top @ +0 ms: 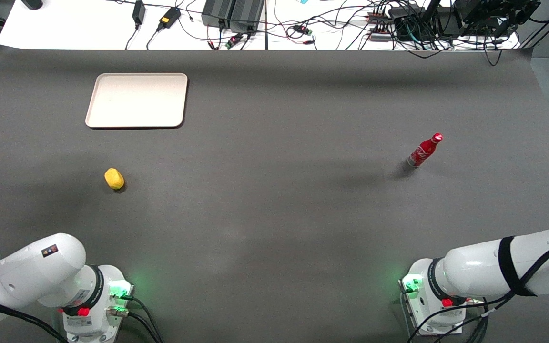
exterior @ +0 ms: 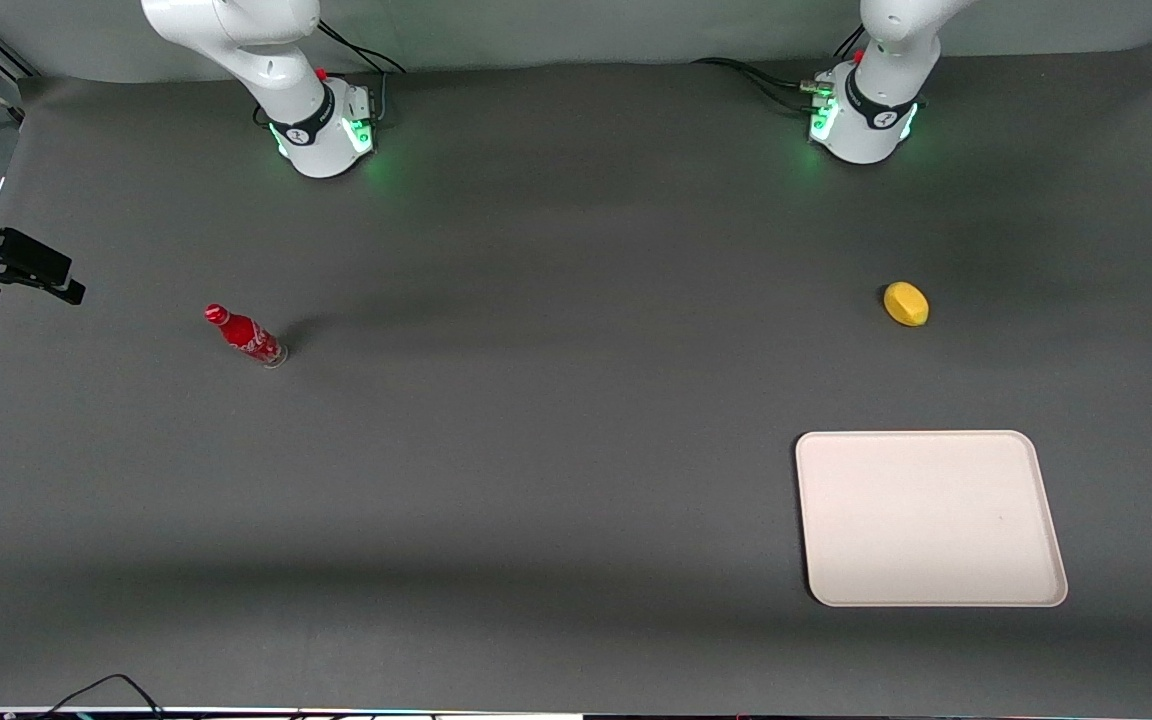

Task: Place red cookie box on tray
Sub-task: 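Lift the cookie box and carry it over the white tray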

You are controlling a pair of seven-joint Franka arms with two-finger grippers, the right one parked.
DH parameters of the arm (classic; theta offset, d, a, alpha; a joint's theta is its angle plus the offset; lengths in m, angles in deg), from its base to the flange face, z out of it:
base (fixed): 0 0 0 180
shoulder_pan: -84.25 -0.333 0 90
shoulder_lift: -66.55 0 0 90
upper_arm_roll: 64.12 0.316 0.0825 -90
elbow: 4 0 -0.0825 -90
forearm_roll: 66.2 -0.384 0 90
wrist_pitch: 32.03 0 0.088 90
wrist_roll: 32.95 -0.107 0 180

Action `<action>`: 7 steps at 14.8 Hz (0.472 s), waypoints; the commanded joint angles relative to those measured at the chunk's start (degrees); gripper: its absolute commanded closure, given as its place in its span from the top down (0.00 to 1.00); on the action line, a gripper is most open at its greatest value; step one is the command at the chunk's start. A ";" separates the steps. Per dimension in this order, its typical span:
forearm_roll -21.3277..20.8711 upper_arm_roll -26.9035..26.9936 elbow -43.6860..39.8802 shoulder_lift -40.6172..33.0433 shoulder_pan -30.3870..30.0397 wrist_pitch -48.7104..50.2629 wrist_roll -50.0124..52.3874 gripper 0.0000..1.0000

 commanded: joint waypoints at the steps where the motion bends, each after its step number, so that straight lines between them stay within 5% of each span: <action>1: -1.03 -0.82 -0.52 1.49 8.96 0.81 17.98 0.00; 7: -0.06 -1.17 -1.30 11.49 18.99 -10.60 34.02 0.00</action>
